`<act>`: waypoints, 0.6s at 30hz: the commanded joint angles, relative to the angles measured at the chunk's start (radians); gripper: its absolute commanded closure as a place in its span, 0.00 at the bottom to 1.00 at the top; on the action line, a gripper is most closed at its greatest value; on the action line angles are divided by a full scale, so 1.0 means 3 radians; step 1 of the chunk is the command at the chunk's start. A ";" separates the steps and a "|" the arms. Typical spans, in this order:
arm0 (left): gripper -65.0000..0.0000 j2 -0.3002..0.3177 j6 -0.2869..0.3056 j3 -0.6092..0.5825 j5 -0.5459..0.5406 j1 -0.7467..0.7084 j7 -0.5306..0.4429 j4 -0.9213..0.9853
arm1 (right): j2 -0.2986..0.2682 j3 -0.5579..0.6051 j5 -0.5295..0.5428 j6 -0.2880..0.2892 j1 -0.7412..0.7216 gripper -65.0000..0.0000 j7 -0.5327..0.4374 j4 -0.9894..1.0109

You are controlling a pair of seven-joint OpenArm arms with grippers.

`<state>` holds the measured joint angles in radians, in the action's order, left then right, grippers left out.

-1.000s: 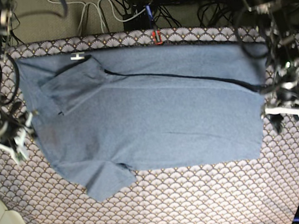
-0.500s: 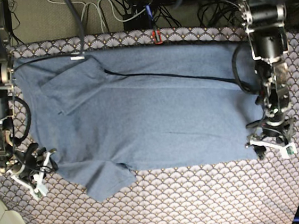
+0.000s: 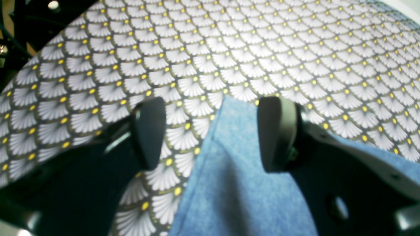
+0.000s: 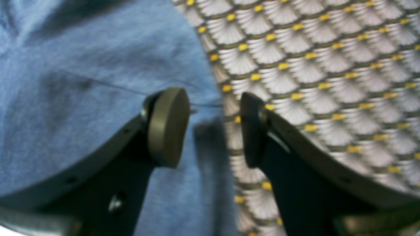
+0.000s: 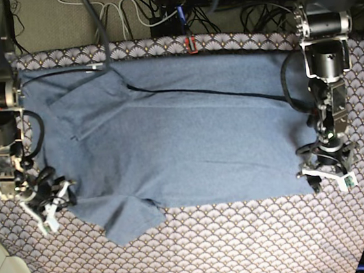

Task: Fold the T-shirt properly
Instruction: 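Lower both grippers and grasp the shirt's hem corners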

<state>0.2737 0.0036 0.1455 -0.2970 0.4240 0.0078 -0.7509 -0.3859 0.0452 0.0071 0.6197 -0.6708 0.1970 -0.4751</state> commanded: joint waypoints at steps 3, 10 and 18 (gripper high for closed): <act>0.34 0.0047 0.0006 0.0003 -0.0005 0.0078 -0.0095 -0.0052 | -0.0015 -0.0010 0.0046 -0.0022 -0.0124 0.54 -0.0122 -0.0035; 0.34 0.0047 0.0006 0.0003 -0.0005 -0.0009 -0.0100 -0.0046 | 0.0015 -0.0010 0.0046 -0.0386 -0.0104 0.54 -0.0260 -0.0035; 0.34 0.0031 0.0006 0.0003 -0.0005 -0.0015 -0.0100 -0.0046 | 0.0005 -0.0005 0.0046 -0.0432 -0.0094 0.54 -0.0312 -0.0030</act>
<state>0.2707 0.0032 0.1455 -0.2970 0.3931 0.0063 -0.7494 -0.3698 0.0463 0.0074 0.4950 -0.6670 0.1291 -0.4709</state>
